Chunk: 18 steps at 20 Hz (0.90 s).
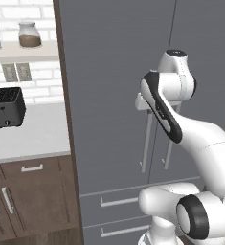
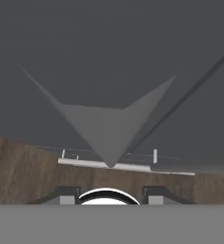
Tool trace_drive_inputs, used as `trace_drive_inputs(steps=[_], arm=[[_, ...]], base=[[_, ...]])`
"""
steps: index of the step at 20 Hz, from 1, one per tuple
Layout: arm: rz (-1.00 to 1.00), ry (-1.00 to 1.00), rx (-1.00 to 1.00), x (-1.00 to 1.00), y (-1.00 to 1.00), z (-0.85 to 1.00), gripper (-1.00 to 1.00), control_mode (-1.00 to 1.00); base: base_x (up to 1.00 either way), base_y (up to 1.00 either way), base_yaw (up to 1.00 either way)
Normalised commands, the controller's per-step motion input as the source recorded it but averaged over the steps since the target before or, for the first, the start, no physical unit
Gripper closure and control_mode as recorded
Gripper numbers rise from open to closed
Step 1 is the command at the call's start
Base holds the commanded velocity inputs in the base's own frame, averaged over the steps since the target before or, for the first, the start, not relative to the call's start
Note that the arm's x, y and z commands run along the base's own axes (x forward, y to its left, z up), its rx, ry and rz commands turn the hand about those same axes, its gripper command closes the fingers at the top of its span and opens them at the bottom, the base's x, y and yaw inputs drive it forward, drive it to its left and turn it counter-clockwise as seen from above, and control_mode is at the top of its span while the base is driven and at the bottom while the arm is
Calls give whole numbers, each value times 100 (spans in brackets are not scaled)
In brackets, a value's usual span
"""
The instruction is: Take the strawberry from the fridge and place it on top of the pancake, located on the dining counter.
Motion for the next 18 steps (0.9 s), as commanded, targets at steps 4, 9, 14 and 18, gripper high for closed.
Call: trace_drive_inputs(steps=[4, 9, 14, 18], arm=[[0, 0, 0, -1, -4, -6, -100, -100], [0, 0, 0, -2, -10, -4, -100, 100], [0, 0, 0, 0, 0, 0, -100, 100], [0, 0, 0, 0, 0, 0, -100, 100]], base=[[0, 0, 0], [-14, -28, -1], [-26, -47, -3], [-5, -5, 0]])
